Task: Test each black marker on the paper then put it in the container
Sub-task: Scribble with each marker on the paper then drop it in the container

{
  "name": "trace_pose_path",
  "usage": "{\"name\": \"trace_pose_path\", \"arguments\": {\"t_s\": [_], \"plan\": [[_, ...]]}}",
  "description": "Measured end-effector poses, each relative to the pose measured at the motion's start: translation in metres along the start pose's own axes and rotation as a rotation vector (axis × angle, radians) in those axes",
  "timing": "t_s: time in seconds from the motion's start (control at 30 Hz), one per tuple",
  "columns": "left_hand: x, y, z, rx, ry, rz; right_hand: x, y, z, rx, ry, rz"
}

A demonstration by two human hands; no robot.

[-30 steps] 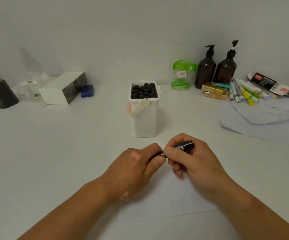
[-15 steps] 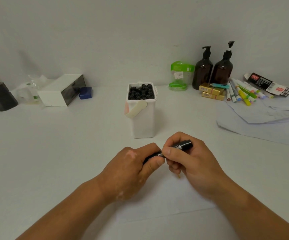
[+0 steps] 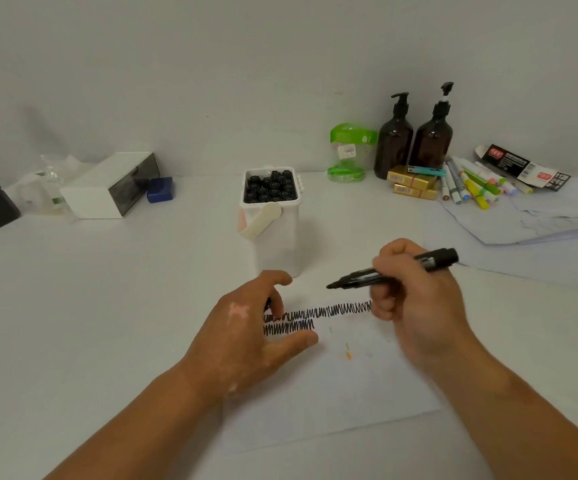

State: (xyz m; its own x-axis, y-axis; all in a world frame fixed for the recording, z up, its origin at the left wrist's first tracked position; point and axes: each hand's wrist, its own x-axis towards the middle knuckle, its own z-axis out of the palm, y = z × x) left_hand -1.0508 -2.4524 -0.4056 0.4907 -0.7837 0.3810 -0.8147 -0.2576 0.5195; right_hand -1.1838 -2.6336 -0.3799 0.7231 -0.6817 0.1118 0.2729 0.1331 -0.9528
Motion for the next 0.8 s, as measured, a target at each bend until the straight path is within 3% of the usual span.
{"name": "trace_pose_path", "arguments": {"t_s": [0.2,0.37,0.8], "plan": [[0.001,-0.007,0.008,0.138,-0.178,-0.005,0.0,0.013,-0.002,-0.363,-0.152,0.139],[0.001,-0.01,0.007,0.183,-0.198,-0.021,0.001,0.025,0.001,-0.698,-0.107,0.093],[0.002,-0.01,0.007,0.174,-0.193,-0.043,0.001,0.026,0.0,-0.805,-0.162,0.07]]}}
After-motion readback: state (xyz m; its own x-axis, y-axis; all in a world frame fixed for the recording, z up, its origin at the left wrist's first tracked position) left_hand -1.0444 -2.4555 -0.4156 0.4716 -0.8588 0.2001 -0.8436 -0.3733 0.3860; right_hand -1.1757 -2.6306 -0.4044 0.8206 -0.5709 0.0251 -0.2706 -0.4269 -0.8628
